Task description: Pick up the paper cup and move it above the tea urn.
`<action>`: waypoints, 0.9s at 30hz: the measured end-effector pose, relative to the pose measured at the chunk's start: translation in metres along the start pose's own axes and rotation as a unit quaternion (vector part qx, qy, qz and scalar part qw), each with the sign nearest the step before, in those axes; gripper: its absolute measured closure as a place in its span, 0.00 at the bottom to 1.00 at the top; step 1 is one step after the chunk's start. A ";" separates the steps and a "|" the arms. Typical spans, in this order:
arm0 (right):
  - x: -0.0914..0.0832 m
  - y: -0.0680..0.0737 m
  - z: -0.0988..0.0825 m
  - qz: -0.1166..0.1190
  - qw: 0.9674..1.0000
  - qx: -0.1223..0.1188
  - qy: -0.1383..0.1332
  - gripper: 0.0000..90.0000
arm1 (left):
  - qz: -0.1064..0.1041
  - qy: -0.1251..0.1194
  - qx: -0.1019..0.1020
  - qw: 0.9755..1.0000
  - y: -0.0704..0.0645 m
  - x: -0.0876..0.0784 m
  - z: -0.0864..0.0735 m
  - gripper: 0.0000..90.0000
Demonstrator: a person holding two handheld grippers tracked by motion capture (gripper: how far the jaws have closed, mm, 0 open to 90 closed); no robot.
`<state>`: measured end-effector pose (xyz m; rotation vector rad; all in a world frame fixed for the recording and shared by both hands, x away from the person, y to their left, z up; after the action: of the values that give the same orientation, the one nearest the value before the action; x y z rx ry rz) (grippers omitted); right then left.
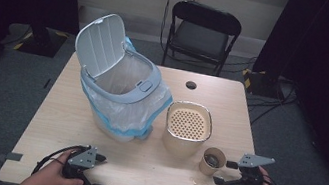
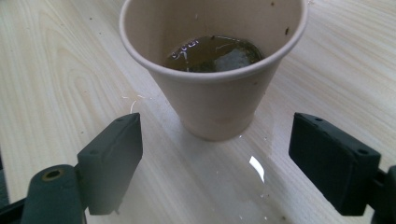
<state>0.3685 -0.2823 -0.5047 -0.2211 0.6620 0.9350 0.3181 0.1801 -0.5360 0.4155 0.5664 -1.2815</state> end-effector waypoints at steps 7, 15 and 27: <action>0.009 -0.001 0.007 0.006 1.000 -0.003 -0.012 0.20 | 0.000 0.000 0.001 1.000 0.000 0.000 0.000 0.11; 0.017 0.000 0.016 0.019 0.999 -0.001 -0.035 0.22 | -0.001 0.000 0.001 1.000 0.000 0.000 0.000 0.10; 0.029 -0.002 0.019 0.027 0.998 0.005 -0.051 0.27 | 0.000 0.000 0.000 1.000 0.000 0.000 0.000 0.10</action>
<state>0.3901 -0.2551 -0.5081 -0.1457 0.5817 0.9881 0.3180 0.1801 -0.5360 0.4152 0.5666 -1.2812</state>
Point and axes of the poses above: each handheld gripper's, and its own axes: x roughly forward along the jaws, z roughly out of its top, y roughly to its left, the point moved 5 cm from there along x, roughly forward along the jaws, and after that the axes turned 5 degrees about -y, right-handed, at the moved point
